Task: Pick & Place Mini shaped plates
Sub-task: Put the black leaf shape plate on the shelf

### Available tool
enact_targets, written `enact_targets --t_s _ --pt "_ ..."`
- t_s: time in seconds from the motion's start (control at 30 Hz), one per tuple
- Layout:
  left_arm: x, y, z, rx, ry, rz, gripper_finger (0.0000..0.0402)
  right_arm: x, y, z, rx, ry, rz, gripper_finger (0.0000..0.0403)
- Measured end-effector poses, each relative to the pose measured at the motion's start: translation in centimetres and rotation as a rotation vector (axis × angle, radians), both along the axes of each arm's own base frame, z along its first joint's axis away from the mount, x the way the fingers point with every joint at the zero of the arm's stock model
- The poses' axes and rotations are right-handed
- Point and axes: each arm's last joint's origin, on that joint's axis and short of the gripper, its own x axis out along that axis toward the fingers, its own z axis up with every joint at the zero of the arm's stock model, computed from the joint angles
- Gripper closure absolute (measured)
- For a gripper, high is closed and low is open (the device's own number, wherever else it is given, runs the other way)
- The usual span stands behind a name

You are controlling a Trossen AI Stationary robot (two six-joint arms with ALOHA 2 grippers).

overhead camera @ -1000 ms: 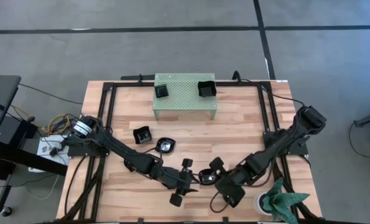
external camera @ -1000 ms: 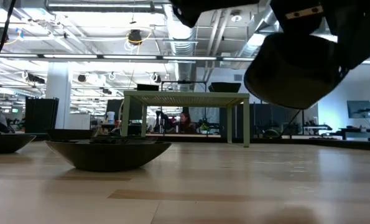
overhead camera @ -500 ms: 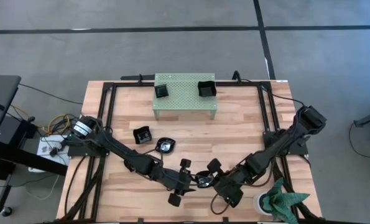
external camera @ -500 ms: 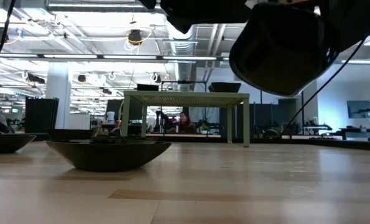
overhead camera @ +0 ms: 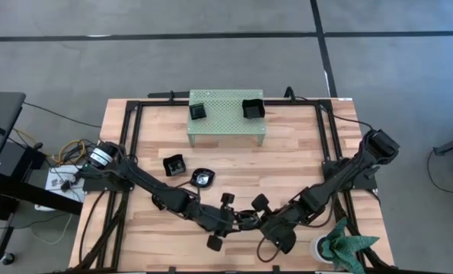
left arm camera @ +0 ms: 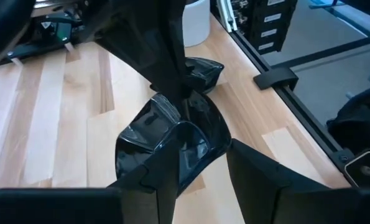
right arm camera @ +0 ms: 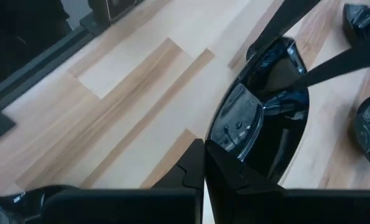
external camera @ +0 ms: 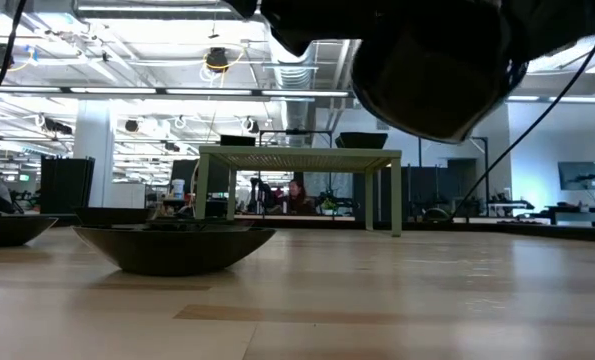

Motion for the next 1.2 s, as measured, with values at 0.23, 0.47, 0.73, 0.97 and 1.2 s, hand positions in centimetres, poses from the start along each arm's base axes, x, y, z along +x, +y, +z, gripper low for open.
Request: enact_targets --t_s 0.23,0.47,0.73,0.97,1.2 --pt "-0.3 -0.6 0.0 0.0 0.0 -0.016 0.0266 0.0 0.0 0.0 0.001 -0.002 0.0 0.0402" --pt "-0.5 -0.8 0.0 -0.004 0.0 -0.009 0.0266 0.1 -0.1 0.0 0.01 0.002 -0.018 0.0402" --pt "-1.9 0.3 4.5 0.148 -0.166 0.213 0.0266 0.2 -0.3 0.0 0.064 0.019 -0.094 0.0402" --pt "-5.6 0.0 10.6 -0.007 -0.294 0.187 0.0266 0.8 -1.3 0.2 -0.028 -0.086 -0.283 0.0402" --pt "-8.3 0.2 14.2 -0.091 -0.369 0.159 0.0266 4.0 -5.5 2.3 -0.146 -0.271 -0.555 0.0402"
